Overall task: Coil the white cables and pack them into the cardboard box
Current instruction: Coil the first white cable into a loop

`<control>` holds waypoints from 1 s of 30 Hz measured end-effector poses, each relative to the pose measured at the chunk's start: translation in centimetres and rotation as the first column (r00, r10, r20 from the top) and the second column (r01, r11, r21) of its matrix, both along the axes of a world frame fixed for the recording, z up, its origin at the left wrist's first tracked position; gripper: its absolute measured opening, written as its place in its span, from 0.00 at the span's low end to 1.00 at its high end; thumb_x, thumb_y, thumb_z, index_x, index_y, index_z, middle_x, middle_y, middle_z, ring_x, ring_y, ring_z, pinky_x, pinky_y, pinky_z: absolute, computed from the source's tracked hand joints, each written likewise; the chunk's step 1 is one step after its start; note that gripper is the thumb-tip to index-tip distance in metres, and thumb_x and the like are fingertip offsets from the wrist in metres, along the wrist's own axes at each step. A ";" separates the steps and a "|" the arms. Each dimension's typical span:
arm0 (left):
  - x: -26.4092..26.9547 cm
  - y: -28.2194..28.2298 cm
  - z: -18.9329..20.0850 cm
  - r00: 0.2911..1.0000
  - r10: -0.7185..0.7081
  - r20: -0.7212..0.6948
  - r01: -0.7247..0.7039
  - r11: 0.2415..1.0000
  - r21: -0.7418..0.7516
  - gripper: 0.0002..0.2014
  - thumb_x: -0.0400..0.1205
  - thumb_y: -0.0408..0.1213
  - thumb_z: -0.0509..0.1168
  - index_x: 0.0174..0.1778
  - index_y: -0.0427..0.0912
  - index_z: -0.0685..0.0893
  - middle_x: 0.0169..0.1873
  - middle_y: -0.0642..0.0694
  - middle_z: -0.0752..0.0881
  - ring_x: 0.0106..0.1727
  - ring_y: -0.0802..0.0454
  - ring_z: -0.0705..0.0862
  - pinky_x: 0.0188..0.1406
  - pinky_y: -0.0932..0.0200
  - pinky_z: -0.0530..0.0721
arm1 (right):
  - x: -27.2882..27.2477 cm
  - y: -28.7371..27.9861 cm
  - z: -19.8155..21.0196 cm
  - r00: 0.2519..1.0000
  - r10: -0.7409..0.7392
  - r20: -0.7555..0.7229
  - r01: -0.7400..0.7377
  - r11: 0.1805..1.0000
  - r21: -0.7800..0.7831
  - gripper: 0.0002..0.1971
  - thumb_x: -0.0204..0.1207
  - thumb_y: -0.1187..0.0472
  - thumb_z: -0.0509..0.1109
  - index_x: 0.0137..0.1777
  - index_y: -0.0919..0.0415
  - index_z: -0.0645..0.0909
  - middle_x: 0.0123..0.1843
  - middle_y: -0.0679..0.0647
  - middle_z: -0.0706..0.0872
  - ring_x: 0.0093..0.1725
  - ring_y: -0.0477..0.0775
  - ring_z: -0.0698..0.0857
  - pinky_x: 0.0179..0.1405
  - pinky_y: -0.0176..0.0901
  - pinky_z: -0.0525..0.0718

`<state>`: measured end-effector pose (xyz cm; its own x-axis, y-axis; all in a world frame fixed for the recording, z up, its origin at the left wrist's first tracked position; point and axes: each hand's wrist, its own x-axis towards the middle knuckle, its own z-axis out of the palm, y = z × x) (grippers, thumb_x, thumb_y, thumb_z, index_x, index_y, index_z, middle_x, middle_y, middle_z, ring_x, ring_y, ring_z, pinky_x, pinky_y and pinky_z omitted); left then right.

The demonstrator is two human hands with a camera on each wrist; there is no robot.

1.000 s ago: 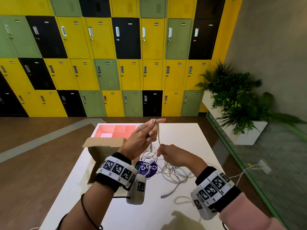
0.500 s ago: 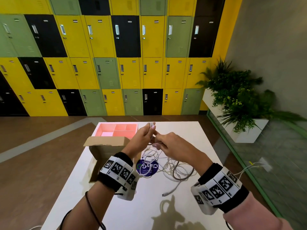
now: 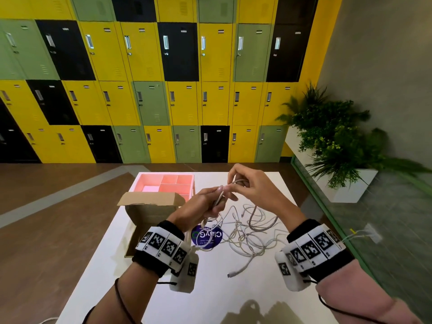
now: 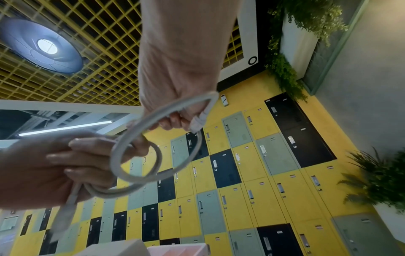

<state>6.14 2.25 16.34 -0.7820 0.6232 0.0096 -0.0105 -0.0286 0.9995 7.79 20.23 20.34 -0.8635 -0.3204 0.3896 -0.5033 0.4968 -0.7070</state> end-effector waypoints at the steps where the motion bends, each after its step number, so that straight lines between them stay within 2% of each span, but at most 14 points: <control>1: -0.1 0.0 -0.1 1.000 -0.010 0.015 0.009 0.999 0.031 0.18 0.90 0.41 0.46 0.50 0.35 0.78 0.23 0.50 0.66 0.24 0.57 0.59 0.22 0.63 0.58 | -0.1 0.0 -0.3 1.000 0.007 0.009 -0.007 1.000 -0.026 0.11 0.75 0.56 0.74 0.45 0.62 0.78 0.26 0.49 0.70 0.26 0.43 0.65 0.27 0.33 0.63; 4: -0.1 0.2 0.1 0.998 -0.043 0.055 0.039 0.996 0.077 0.16 0.89 0.43 0.47 0.41 0.42 0.74 0.23 0.51 0.63 0.25 0.55 0.55 0.21 0.61 0.52 | -0.5 0.1 -1.1 1.000 0.010 0.027 -0.009 0.998 -0.061 0.09 0.76 0.56 0.73 0.47 0.60 0.78 0.27 0.54 0.69 0.27 0.45 0.65 0.27 0.36 0.63; 9: -0.2 -0.2 0.4 0.967 -0.144 0.212 0.097 0.971 0.218 0.19 0.89 0.44 0.46 0.32 0.45 0.69 0.20 0.55 0.62 0.18 0.62 0.58 0.19 0.63 0.50 | -1.1 0.6 -2.6 0.999 -0.022 0.039 0.024 0.999 -0.045 0.09 0.81 0.53 0.67 0.50 0.59 0.82 0.27 0.54 0.68 0.27 0.45 0.64 0.27 0.36 0.62; 11: -0.4 -0.2 0.5 0.950 -0.165 0.267 0.090 0.958 0.272 0.20 0.89 0.47 0.46 0.31 0.46 0.67 0.19 0.56 0.62 0.16 0.63 0.58 0.18 0.64 0.49 | -1.1 0.7 -3.2 0.999 -0.017 0.037 0.017 1.000 -0.006 0.10 0.83 0.52 0.62 0.45 0.55 0.81 0.28 0.54 0.72 0.27 0.42 0.66 0.27 0.32 0.63; 13: -0.5 -0.1 0.5 0.949 -0.146 0.281 0.063 0.956 0.287 0.21 0.89 0.46 0.47 0.30 0.47 0.67 0.18 0.56 0.62 0.15 0.64 0.58 0.18 0.65 0.49 | -1.2 0.7 -3.5 0.999 -0.003 0.033 0.003 1.000 0.002 0.12 0.84 0.52 0.59 0.39 0.48 0.77 0.28 0.49 0.72 0.27 0.42 0.68 0.28 0.31 0.65; 15: -0.5 -0.1 0.6 0.950 -0.121 0.286 0.032 0.954 0.297 0.21 0.88 0.45 0.48 0.27 0.47 0.68 0.18 0.56 0.62 0.15 0.64 0.58 0.17 0.66 0.49 | -1.4 1.0 -3.9 0.999 0.000 0.052 -0.002 0.999 0.040 0.14 0.86 0.54 0.58 0.37 0.48 0.75 0.29 0.50 0.73 0.28 0.42 0.69 0.29 0.32 0.66; 18: -0.8 -0.5 0.7 0.946 -0.114 0.304 -0.004 0.932 0.362 0.20 0.86 0.44 0.51 0.27 0.48 0.71 0.18 0.57 0.63 0.15 0.64 0.57 0.16 0.66 0.49 | -1.8 1.5 -4.4 0.985 0.005 0.173 -0.025 0.994 0.110 0.14 0.86 0.55 0.58 0.42 0.58 0.79 0.35 0.49 0.81 0.35 0.44 0.77 0.40 0.39 0.76; 22: -1.3 -1.0 0.7 0.947 -0.102 0.305 -0.032 0.914 0.405 0.20 0.87 0.43 0.50 0.27 0.47 0.72 0.17 0.57 0.65 0.13 0.65 0.59 0.17 0.65 0.48 | -2.0 2.1 -5.2 0.947 -0.008 0.321 -0.030 0.993 0.116 0.14 0.85 0.54 0.60 0.42 0.58 0.82 0.41 0.50 0.88 0.43 0.47 0.84 0.49 0.39 0.78; 23: -1.4 -1.0 0.7 0.948 -0.096 0.304 -0.039 0.913 0.407 0.20 0.87 0.43 0.50 0.27 0.47 0.72 0.17 0.57 0.65 0.13 0.65 0.59 0.17 0.65 0.49 | -2.0 2.0 -5.5 0.942 -0.021 0.335 -0.025 0.991 0.133 0.14 0.84 0.52 0.61 0.42 0.56 0.83 0.43 0.49 0.89 0.47 0.49 0.85 0.52 0.42 0.78; 25: -1.3 -0.9 0.7 0.951 -0.085 0.298 -0.043 0.916 0.400 0.20 0.87 0.43 0.50 0.28 0.47 0.71 0.17 0.57 0.64 0.14 0.64 0.59 0.17 0.66 0.50 | -1.9 1.7 -5.9 0.950 -0.075 0.302 -0.016 0.957 0.289 0.14 0.84 0.50 0.60 0.45 0.51 0.85 0.51 0.47 0.89 0.55 0.47 0.83 0.60 0.49 0.72; 27: -1.2 -0.8 0.6 0.953 -0.085 0.290 -0.039 0.917 0.398 0.19 0.87 0.43 0.50 0.29 0.47 0.71 0.17 0.56 0.65 0.14 0.64 0.60 0.17 0.66 0.51 | -1.7 1.1 -5.9 0.964 -0.144 0.224 0.045 0.916 0.398 0.14 0.86 0.54 0.57 0.50 0.51 0.86 0.56 0.45 0.86 0.58 0.43 0.79 0.61 0.49 0.66; 28: -1.2 -0.7 0.6 0.953 -0.087 0.292 -0.040 0.914 0.403 0.19 0.87 0.43 0.49 0.29 0.46 0.71 0.18 0.56 0.65 0.14 0.64 0.60 0.17 0.66 0.51 | -1.6 0.9 -5.8 0.964 -0.169 0.203 0.086 0.927 0.364 0.14 0.86 0.57 0.56 0.52 0.53 0.85 0.53 0.45 0.86 0.55 0.43 0.80 0.60 0.47 0.68; 30: -1.2 -0.6 0.7 0.949 -0.092 0.301 -0.047 0.905 0.424 0.19 0.87 0.43 0.48 0.30 0.45 0.71 0.18 0.56 0.65 0.14 0.64 0.60 0.16 0.66 0.51 | -1.6 0.4 -5.9 0.947 -0.204 0.248 0.154 0.966 0.207 0.13 0.87 0.59 0.54 0.53 0.55 0.82 0.40 0.49 0.89 0.44 0.48 0.86 0.49 0.42 0.79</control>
<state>4.96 1.63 16.99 -0.7747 0.6313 0.0367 -0.3197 -0.4412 0.8385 6.17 20.68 14.39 -0.9768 -0.1953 0.0880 -0.2010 0.6941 -0.6913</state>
